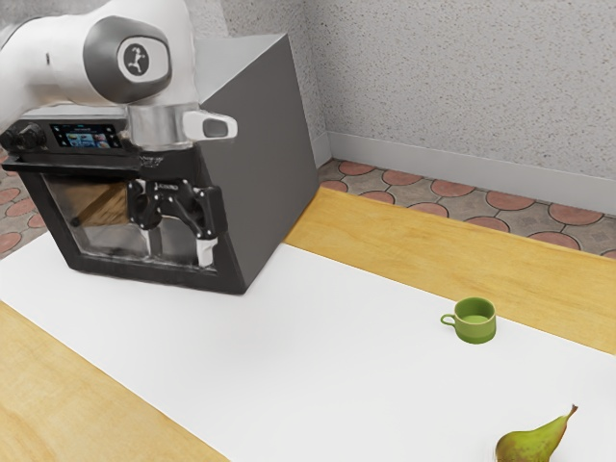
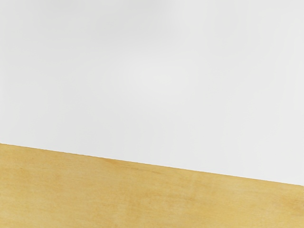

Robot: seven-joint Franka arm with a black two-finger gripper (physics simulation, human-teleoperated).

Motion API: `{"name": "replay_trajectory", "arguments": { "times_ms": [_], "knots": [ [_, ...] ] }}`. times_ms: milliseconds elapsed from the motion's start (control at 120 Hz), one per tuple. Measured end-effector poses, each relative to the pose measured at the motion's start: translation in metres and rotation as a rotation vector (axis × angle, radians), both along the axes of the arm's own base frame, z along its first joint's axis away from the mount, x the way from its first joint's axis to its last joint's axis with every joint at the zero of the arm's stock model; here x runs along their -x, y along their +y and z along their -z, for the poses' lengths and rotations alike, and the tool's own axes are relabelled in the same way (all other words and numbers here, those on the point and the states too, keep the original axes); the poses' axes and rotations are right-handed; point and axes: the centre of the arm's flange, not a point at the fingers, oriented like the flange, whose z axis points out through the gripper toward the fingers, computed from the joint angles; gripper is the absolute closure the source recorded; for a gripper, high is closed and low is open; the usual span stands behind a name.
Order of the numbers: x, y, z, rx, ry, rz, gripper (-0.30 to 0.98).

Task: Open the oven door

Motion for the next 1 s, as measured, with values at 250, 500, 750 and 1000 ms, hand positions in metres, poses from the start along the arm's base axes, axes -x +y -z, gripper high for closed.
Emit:
{"name": "replay_trajectory", "arguments": {
  "times_ms": [250,500,750,1000],
  "knots": [
    [-0.005,0.0,-0.072,-0.033,-0.339,0.031,0.0],
    [0.151,0.145,-0.135,-0.196,-0.474,0.355,0.0],
    [0.194,0.194,-0.054,-0.273,-0.451,0.759,0.0],
    [0.183,0.231,-0.043,-0.299,-0.685,1.1,0.0]
  ]
}}
